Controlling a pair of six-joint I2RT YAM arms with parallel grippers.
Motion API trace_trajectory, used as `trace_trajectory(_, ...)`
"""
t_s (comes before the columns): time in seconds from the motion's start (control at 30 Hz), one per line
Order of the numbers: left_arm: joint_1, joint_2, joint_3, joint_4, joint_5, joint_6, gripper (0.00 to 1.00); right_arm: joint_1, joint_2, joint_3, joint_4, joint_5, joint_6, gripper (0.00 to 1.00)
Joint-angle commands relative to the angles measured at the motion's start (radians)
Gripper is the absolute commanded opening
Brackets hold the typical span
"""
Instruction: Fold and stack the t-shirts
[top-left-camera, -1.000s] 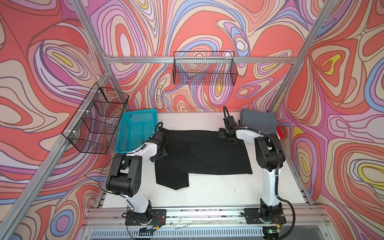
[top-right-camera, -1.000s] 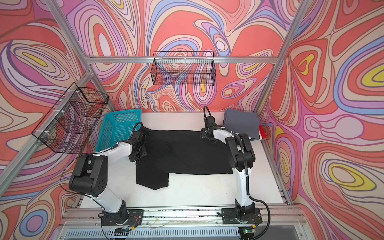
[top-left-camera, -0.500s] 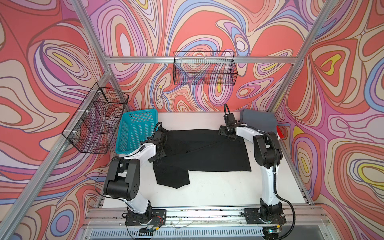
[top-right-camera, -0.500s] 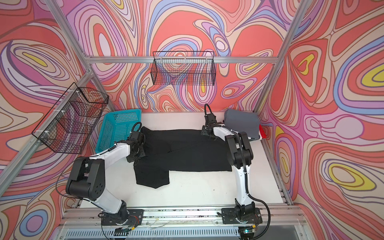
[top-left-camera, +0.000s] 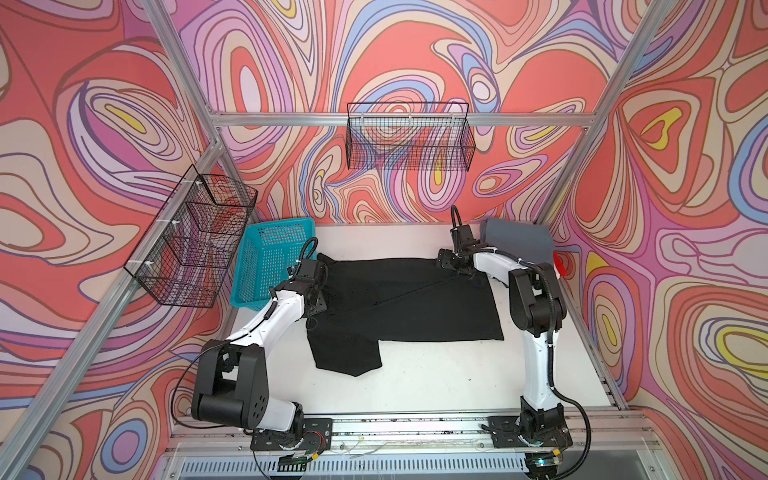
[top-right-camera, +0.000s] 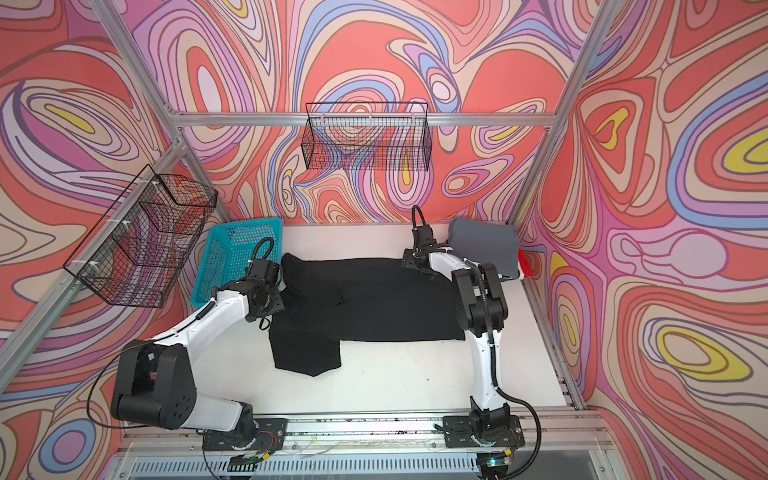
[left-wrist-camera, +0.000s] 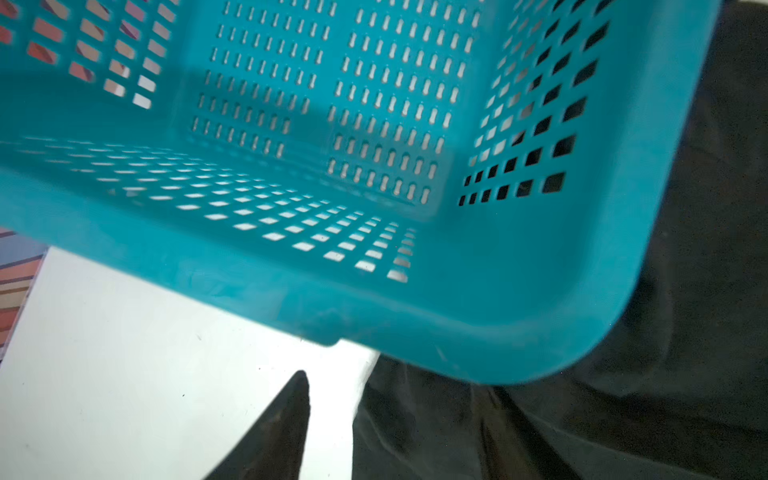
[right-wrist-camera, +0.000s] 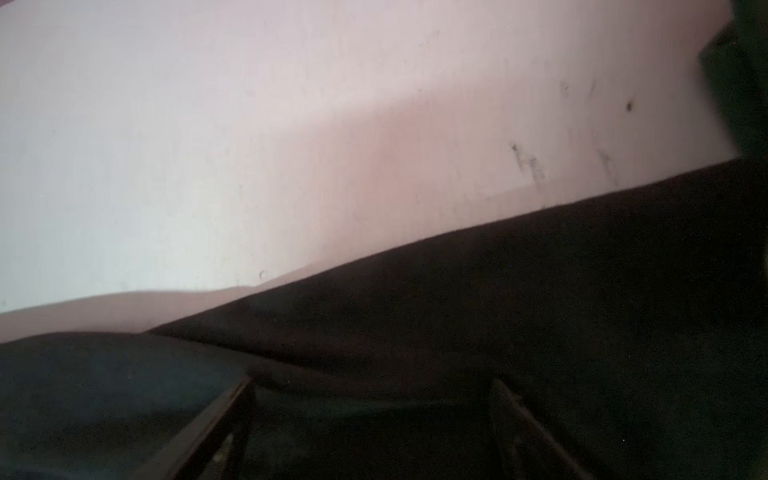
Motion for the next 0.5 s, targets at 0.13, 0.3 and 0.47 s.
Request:
trace_trajectory(0.13,-0.028,-0.197,-0.053,-0.058,0.035,0.000,0.86,-0.006,-0.193,-0.085,-0.052,0.002,0.002,0.98)
trace_trajectory(0.3,-0.068,-0.327,-0.122,-0.084,0.080,-0.031,0.89,-0.006,-0.365,-0.203,-0.085,0.021,0.026,0.98)
trace_trajectory(0.47,-0.090,-0.439,-0.203,-0.112,0.156,-0.079,0.90,-0.006,-0.576,-0.391,-0.118,0.046,0.059,0.98)
